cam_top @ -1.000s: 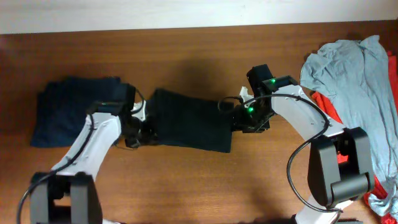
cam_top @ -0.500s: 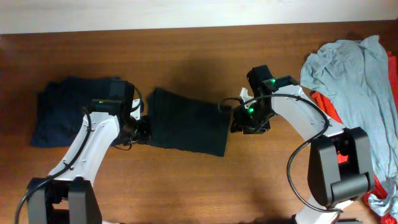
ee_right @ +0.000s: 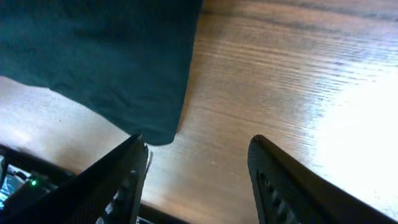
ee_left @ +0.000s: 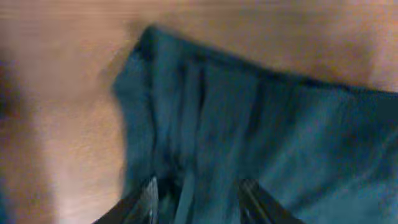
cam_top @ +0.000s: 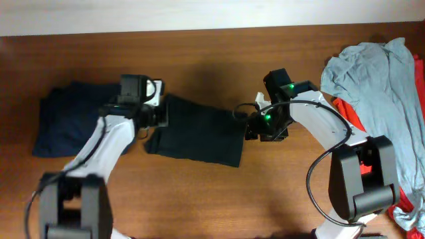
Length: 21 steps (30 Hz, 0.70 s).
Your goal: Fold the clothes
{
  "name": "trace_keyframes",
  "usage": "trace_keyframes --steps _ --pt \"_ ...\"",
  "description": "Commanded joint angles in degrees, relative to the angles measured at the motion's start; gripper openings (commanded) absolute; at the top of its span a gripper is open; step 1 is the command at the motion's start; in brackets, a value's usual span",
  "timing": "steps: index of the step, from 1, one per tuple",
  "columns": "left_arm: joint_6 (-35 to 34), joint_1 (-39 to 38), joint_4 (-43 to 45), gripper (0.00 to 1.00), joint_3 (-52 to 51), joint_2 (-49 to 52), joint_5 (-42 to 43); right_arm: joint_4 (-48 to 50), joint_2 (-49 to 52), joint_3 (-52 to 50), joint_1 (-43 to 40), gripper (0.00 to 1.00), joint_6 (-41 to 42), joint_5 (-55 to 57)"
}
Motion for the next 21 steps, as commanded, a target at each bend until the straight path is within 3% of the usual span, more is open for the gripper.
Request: trace_keyframes --steps 1,6,16,21 --pt "6.0 -0.5 5.5 0.40 0.2 6.5 5.1 0.2 -0.7 0.2 0.0 0.56 -0.8 0.7" --pt "8.8 -0.5 14.3 0.39 0.2 10.7 5.1 1.3 -0.5 0.2 0.0 0.56 -0.8 0.2" --pt "9.7 -0.5 17.4 0.00 0.2 12.5 5.1 2.1 -0.5 0.2 2.6 0.56 -0.6 -2.4" --pt "9.6 -0.2 18.1 0.00 0.3 12.5 4.6 2.5 -0.5 0.2 6.0 0.51 3.0 -1.6"
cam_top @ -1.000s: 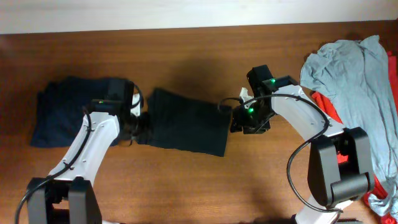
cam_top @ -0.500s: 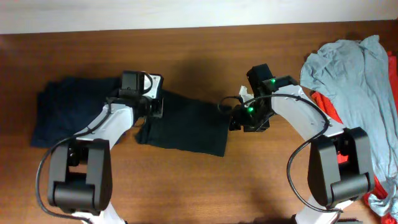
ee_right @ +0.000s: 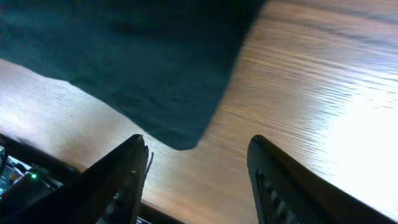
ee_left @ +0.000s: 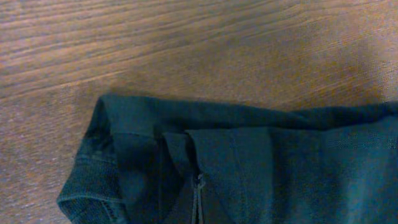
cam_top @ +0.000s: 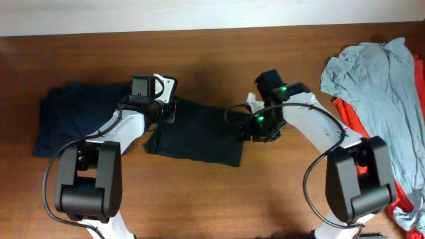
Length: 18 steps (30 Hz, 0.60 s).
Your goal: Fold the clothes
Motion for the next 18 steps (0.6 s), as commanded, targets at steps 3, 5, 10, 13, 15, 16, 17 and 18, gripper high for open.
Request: trace_keyframes --steps 3,5,10,13,15,16,17,18 --pt "0.9 0.7 0.5 0.00 1.2 0.7 -0.7 0.5 -0.4 0.2 3.2 0.47 7.7 2.0" --pt "0.9 1.0 0.1 0.00 2.1 0.7 -1.5 0.5 -0.4 0.2 3.5 0.43 10.0 2.7" --pt "0.7 1.4 -0.6 0.00 4.8 0.7 -3.4 1.2 -0.4 -0.7 3.7 0.35 14.5 3.7" --pt "0.7 1.4 -0.6 0.00 5.8 0.7 -5.5 3.4 -0.4 -3.3 3.8 0.16 20.9 3.3" --pt "0.7 1.5 -0.6 0.00 6.1 0.7 -5.7 6.4 -0.4 -5.2 4.1 0.12 22.1 2.2" --pt "0.7 1.5 -0.6 0.00 6.1 0.7 -5.7 8.3 -0.4 -6.3 4.2 0.11 22.1 1.7" --pt "0.7 1.5 -0.8 0.00 6.1 0.7 -5.7 10.5 -0.4 -7.4 4.5 0.10 22.1 0.9" --pt "0.7 1.5 -1.0 0.00 6.1 0.7 -5.7 12.0 -0.4 -8.1 4.8 0.09 22.1 0.4"
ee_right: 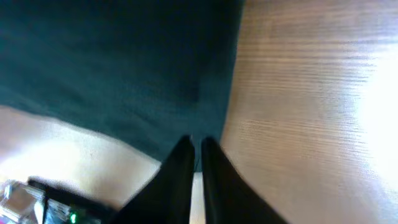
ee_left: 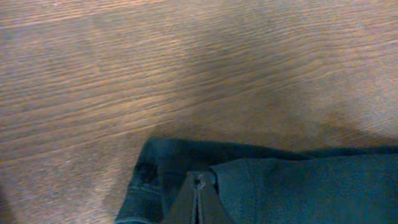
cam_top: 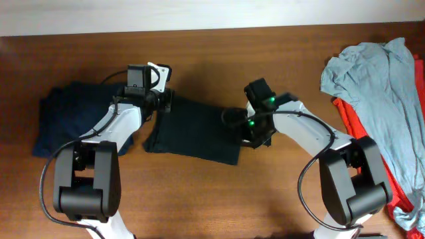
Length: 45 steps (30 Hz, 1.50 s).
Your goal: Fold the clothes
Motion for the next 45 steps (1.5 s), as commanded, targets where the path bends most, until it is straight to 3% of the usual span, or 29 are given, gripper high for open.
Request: trace_keyframes --steps 1,5,10,13,14,15,16,18,20,23,29,33,35,39,41,43,45 --pt "0.7 0.4 -0.5 0.00 1.2 0.7 -1.5 4.3 -0.4 -3.2 1.3 0.09 3.3 -1.9" --pt "0.7 0.4 -1.6 0.00 1.2 0.7 -1.6 9.0 -0.4 -5.6 2.3 0.08 3.8 -1.7" --pt "0.7 0.4 -3.3 0.00 1.2 0.7 -6.5 7.3 -0.4 -7.1 2.1 0.04 6.1 2.9" --pt "0.8 0.8 -4.6 0.02 1.9 0.5 -10.1 7.3 -1.0 -6.9 1.3 0.09 1.6 2.4" --pt "0.9 1.0 -5.5 0.10 2.5 0.2 -10.3 7.3 -1.5 -6.6 1.0 0.12 -0.9 2.2" --pt "0.9 1.4 -6.8 0.25 3.4 -0.2 -10.4 7.1 -2.2 -6.4 0.8 0.15 -3.1 2.2" --pt "0.9 1.8 -8.0 0.46 4.4 -0.7 -10.5 6.9 -3.2 -6.2 0.6 0.17 -4.7 2.3" --pt "0.9 2.6 -10.1 0.76 6.3 -1.8 -10.5 6.4 -5.7 -6.0 0.0 0.22 -7.0 2.3" --pt "0.9 3.5 -11.9 0.84 8.2 -3.1 -10.5 5.9 -8.5 -6.0 -0.7 0.29 -8.1 2.3" --pt "0.9 4.2 -16.2 0.83 10.6 -5.5 -9.1 4.4 -11.3 -6.0 -1.5 0.44 -8.2 2.2" --pt "0.9 2.2 -27.1 0.66 11.2 -7.9 6.7 2.4 -11.2 -6.1 -2.6 0.65 -8.2 2.3" --pt "0.9 -0.8 -33.0 0.50 10.3 -5.9 4.1 5.4 -9.6 -6.1 -3.6 0.81 -8.3 2.3" --pt "0.9 -1.7 -33.7 0.38 9.0 -4.3 2.6 7.0 -8.7 -6.1 -3.9 0.82 -9.4 1.5" --pt "-1.6 -2.2 -33.6 0.24 6.5 -1.6 2.7 7.7 -7.6 -6.1 -3.7 0.80 -9.4 -1.7" --pt "-2.4 -2.1 -33.4 0.14 5.3 -0.6 2.6 8.6 -6.8 -6.1 -3.5 0.68 -9.5 -4.3" --pt "-2.4 -2.1 -32.5 0.11 4.3 0.2 1.9 9.3 -5.9 -6.1 -3.1 0.57 -9.4 -4.5" --pt "-2.4 -2.1 -31.2 0.09 3.2 1.0 -2.1 9.7 -5.0 -6.1 -3.0 0.55 -9.4 -4.2"
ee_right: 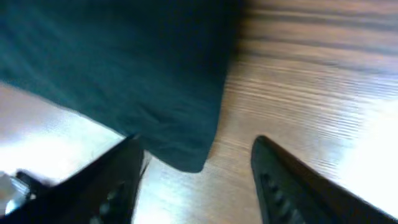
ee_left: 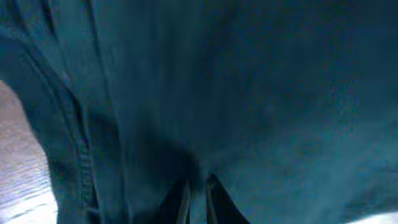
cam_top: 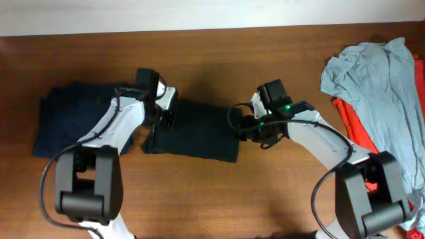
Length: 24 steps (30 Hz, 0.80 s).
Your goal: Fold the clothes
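A dark teal garment [cam_top: 199, 131] lies folded into a rectangle at the table's middle. My left gripper [cam_top: 165, 114] sits on its left edge. In the left wrist view the cloth [ee_left: 261, 93] fills the frame, and the left gripper [ee_left: 198, 190] has its fingers pinched nearly together with cloth between them. My right gripper [cam_top: 252, 131] is at the garment's right edge. It stands wide open [ee_right: 199, 180] just above the wood, beside the garment's right corner [ee_right: 112, 68], with nothing between its fingers.
A folded navy stack [cam_top: 66, 119] lies at the left of the wooden table [cam_top: 199, 199]. At the right edge is a heap of unfolded clothes: a grey-blue shirt [cam_top: 372, 73] over a red garment [cam_top: 348, 113].
My right gripper, shut over the garment's right edge before, is now open and slightly further right. My left gripper has moved from the garment's top-left corner down onto its left edge.
Both grippers began open at the garment's two side edges. Then the left was shut at the top-left fold while the right stayed open. Then both were shut on the cloth's edges. Now the right is open again and the left is pinched on the left edge.
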{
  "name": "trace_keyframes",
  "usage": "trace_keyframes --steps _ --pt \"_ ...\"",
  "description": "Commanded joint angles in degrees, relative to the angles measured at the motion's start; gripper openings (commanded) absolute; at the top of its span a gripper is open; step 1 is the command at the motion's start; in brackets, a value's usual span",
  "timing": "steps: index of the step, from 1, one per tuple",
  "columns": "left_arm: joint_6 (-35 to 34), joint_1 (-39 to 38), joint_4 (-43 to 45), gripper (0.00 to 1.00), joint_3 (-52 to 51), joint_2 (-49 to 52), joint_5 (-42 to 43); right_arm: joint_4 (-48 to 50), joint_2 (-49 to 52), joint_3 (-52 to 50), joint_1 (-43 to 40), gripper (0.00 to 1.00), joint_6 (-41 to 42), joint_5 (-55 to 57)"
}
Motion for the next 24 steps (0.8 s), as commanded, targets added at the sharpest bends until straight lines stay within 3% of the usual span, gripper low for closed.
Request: trace_keyframes --steps 1,5,12,18,24 --pt "-1.0 0.3 1.6 0.09 -2.1 2.2 -6.0 0.7 1.8 0.4 0.5 0.55 -0.6 -2.0" --pt "-1.7 0.3 1.2 0.07 -2.6 4.9 -10.6 0.8 2.5 0.4 0.5 0.56 -0.6 -1.9" --pt "-3.6 0.4 2.5 0.07 -2.6 5.2 -8.1 3.0 2.8 0.4 -1.2 0.76 -0.7 -0.3" --pt "-3.6 0.3 2.4 0.07 -2.6 5.2 -8.1 8.3 5.8 0.4 -5.9 0.77 -3.6 -9.7" --pt "-3.6 0.3 2.4 0.08 -2.6 5.2 -8.1 12.7 11.8 0.4 -5.2 0.76 -3.6 -14.7"
